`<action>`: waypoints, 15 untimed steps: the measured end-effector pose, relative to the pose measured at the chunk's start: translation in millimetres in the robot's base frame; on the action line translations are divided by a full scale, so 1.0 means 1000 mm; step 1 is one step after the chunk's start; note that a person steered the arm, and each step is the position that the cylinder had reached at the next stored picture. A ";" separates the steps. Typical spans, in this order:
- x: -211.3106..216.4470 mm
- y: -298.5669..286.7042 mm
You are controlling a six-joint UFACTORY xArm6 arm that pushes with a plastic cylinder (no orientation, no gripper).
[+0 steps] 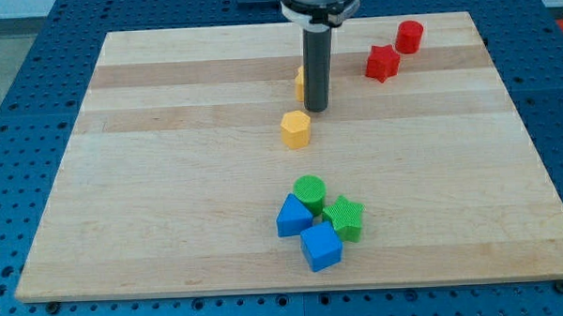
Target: Slide the yellow heart towards the center right
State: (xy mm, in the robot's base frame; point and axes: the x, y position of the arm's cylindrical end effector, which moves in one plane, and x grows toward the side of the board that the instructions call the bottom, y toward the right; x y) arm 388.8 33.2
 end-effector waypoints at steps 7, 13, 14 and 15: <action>-0.094 -0.085; -0.064 0.009; -0.053 0.011; -0.052 0.008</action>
State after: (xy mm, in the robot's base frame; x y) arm 336.6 41.5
